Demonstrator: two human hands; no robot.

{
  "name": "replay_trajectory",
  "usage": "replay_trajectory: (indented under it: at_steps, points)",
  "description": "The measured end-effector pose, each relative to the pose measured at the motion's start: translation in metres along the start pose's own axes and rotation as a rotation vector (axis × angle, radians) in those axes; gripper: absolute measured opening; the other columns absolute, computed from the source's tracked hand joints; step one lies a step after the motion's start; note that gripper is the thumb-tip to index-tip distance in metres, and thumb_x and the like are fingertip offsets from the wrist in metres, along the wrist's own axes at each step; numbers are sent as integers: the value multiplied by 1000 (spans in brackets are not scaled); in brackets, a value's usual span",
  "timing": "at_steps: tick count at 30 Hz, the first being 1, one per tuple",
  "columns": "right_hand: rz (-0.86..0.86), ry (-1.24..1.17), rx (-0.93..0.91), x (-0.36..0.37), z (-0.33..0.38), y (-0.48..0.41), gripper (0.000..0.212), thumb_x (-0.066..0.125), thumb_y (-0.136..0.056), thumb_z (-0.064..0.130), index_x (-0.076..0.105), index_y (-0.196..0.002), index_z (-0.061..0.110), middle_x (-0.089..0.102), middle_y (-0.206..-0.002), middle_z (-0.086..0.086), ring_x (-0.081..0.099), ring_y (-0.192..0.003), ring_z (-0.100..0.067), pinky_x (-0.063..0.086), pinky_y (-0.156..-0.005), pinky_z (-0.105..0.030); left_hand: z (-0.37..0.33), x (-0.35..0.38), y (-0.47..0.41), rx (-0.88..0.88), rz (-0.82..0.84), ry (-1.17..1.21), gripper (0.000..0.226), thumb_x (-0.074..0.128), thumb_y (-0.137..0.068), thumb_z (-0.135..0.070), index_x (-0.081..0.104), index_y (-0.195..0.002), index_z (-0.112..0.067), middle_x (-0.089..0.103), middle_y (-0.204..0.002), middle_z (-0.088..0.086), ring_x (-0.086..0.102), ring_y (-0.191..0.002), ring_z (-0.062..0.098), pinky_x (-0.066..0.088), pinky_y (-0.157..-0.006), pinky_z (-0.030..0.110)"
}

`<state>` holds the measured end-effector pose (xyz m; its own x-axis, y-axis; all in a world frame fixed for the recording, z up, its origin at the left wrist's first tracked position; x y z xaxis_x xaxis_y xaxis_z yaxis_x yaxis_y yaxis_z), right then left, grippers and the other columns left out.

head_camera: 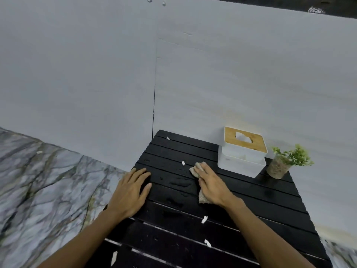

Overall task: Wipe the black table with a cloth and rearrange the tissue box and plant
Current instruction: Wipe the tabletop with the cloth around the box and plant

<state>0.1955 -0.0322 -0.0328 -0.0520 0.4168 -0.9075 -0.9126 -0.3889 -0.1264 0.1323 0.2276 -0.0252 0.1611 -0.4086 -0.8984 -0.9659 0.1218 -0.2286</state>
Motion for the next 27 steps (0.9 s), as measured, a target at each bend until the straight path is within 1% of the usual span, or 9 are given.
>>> replay_trajectory:
  at_steps: [2,4,6,9,12,13,17,21,27]
  points:
    - [44,-18,-105,5,21,2,51,39,-103,6,36,-154,12,25,-164,2,12,-153,-10,10,-121,-16,0,0,0,4,-6,-5,62,19,-96,-59,44,-143,-27,38,-152,-7,23,-146,18,15,-118,33]
    - [89,-40,-203,10,38,13,52,41,-101,3,42,-151,15,30,-162,4,17,-152,-8,17,-123,-22,-1,-1,2,4,-11,-10,62,19,-96,-58,44,-143,-27,38,-153,-6,22,-146,18,13,-117,32]
    - [97,-97,-240,5,45,23,52,43,-98,-1,50,-146,18,37,-157,6,25,-148,-5,22,-121,-21,-2,-1,3,7,-18,-23,63,18,-96,-58,45,-143,-26,39,-152,-6,23,-146,19,11,-116,30]
    - [-62,-194,-162,-27,37,16,50,45,-98,-3,58,-140,21,45,-148,9,35,-141,-3,23,-117,-15,-3,-2,3,8,-26,-40,60,20,-97,-56,45,-143,-26,40,-152,-6,23,-145,18,11,-116,29]
    - [-191,-137,29,-46,5,-22,44,41,-101,-1,55,-141,12,48,-145,-3,42,-135,-16,18,-108,-4,-2,0,3,2,-28,-45,57,22,-98,-54,44,-143,-27,39,-152,-7,22,-146,18,13,-117,31]
    - [-177,-117,96,-43,-9,-36,45,39,-102,0,52,-143,10,46,-148,-9,40,-138,-21,18,-109,-7,-2,1,4,2,-31,-45,56,22,-98,-54,44,-143,-27,39,-152,-7,22,-146,18,13,-117,31]
    - [-88,-34,220,-10,-33,-78,47,32,-106,16,34,-153,9,33,-158,-13,20,-151,-31,17,-124,-40,-5,-1,5,18,-51,-44,56,23,-98,-53,47,-141,-26,41,-151,-6,24,-145,18,16,-118,32]
    - [-43,11,83,6,3,-94,52,34,-105,15,28,-157,20,27,-163,-1,17,-153,-22,27,-121,-41,-3,-3,4,17,-62,-53,56,22,-99,-53,44,-143,-27,39,-152,-8,21,-146,17,13,-118,31]
    - [101,-15,-254,23,50,-60,58,36,-105,8,28,-155,36,32,-161,11,16,-152,-4,20,-122,-26,-3,0,3,13,-46,-37,56,21,-99,-53,44,-143,-27,39,-152,-7,20,-147,17,15,-120,33]
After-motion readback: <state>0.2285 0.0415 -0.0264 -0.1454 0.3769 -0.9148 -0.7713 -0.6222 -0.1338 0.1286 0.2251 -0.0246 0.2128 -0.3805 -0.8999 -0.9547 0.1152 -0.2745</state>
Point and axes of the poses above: each hand's wrist, its own y-axis away from the middle knuckle, its own x-axis out of the palm, z = x × y, the point moved 10 cm from there along -y, towards the middle knuckle
